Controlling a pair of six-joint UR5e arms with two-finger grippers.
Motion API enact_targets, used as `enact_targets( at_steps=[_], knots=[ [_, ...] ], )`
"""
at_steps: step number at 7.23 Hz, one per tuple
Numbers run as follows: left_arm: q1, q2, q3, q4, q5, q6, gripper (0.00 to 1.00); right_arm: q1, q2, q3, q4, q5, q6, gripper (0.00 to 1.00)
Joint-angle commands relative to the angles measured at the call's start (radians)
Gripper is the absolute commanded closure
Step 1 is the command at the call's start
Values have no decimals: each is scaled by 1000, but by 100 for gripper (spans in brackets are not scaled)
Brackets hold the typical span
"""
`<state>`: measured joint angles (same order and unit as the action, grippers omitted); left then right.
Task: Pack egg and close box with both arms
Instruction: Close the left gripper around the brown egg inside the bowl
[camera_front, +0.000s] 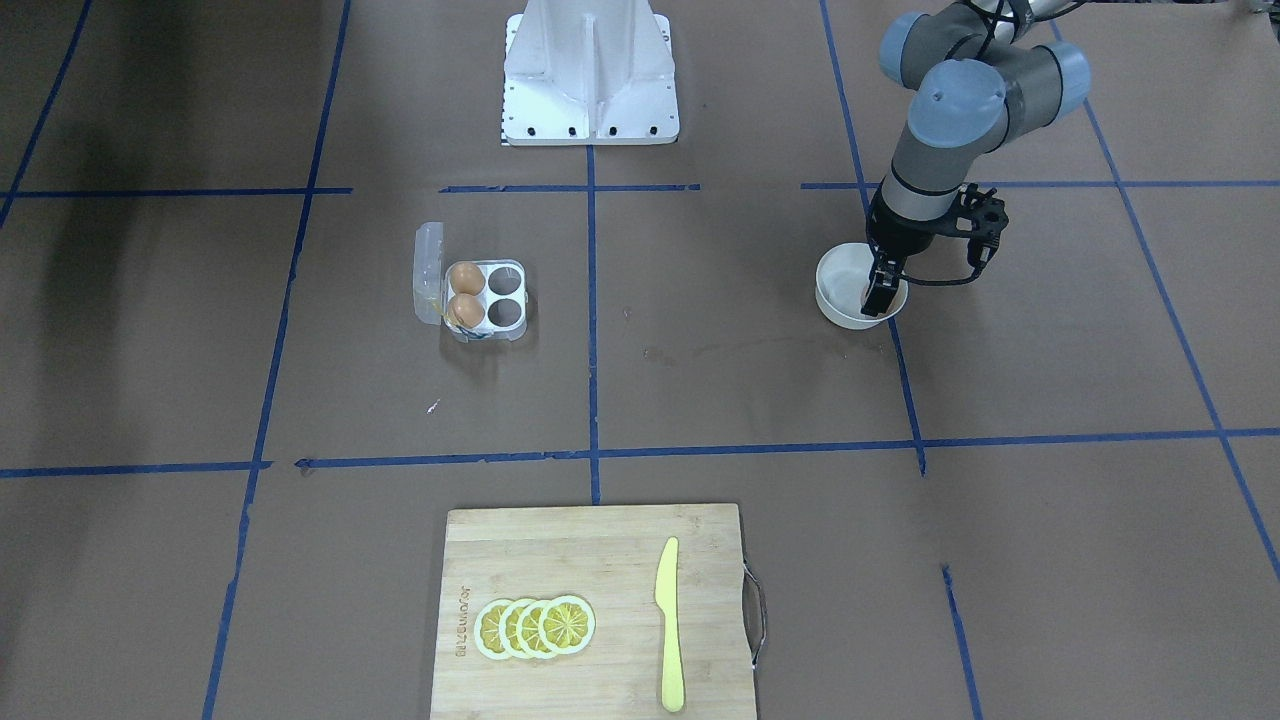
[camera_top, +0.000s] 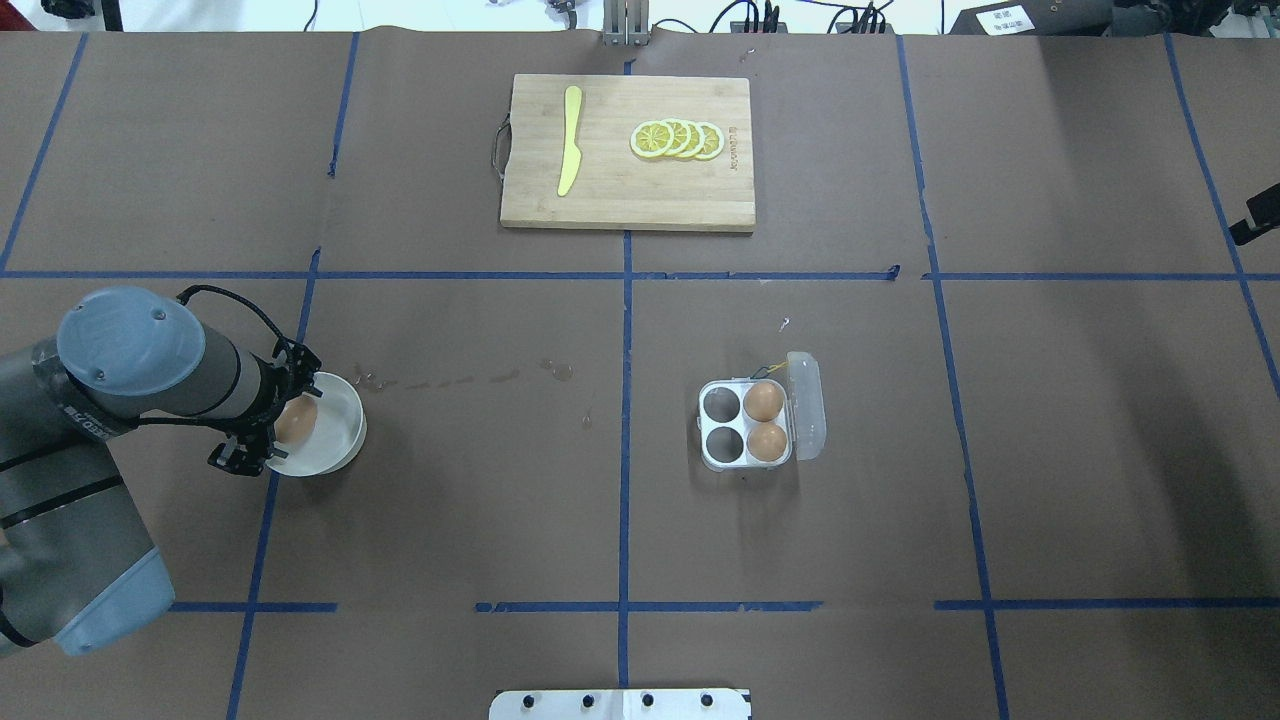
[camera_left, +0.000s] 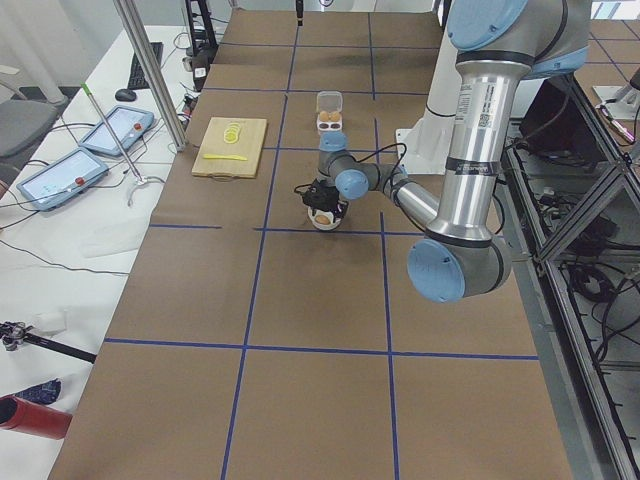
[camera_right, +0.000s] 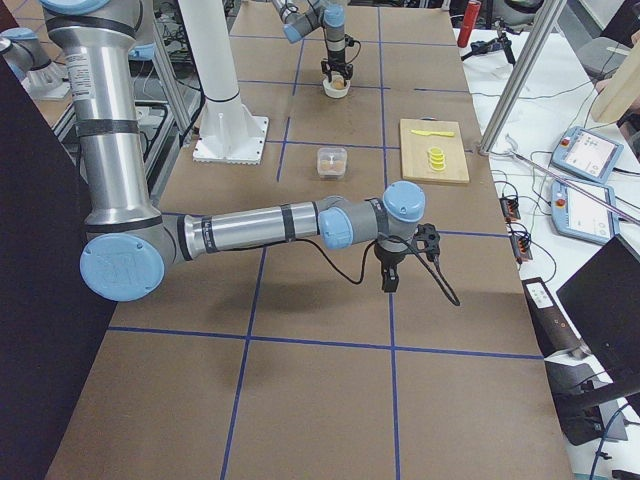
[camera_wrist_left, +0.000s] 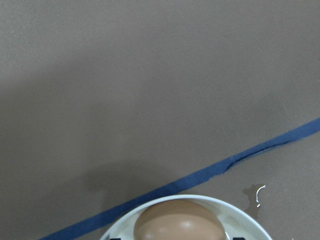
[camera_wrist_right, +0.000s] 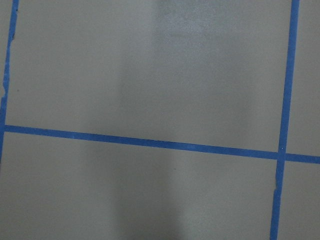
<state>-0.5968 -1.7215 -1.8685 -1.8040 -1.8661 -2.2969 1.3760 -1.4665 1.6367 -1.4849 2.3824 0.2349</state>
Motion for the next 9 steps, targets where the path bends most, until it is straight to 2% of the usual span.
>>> enact_targets(
  at_steps=[1, 5, 6, 7, 8, 9],
  knots=[
    [0, 0, 0, 0, 1, -1, 20, 0, -2, 0, 0, 1, 0, 0],
    [3, 0, 9, 0, 1, -1, 20, 0, -2, 2, 0, 1, 0, 0],
    [3, 0, 9, 0, 1, -1, 25, 0, -2, 2, 0, 1, 0, 0],
    [3, -1, 9, 0, 1, -1, 42, 0, -2, 6, 0, 1, 0, 0],
    [3, -6, 8, 24, -1, -1, 64, 0, -21, 33, -2, 1, 1, 0],
    [3, -10, -6, 55, -1, 1, 96, 0, -34, 53, -2, 3, 1, 0]
  ],
)
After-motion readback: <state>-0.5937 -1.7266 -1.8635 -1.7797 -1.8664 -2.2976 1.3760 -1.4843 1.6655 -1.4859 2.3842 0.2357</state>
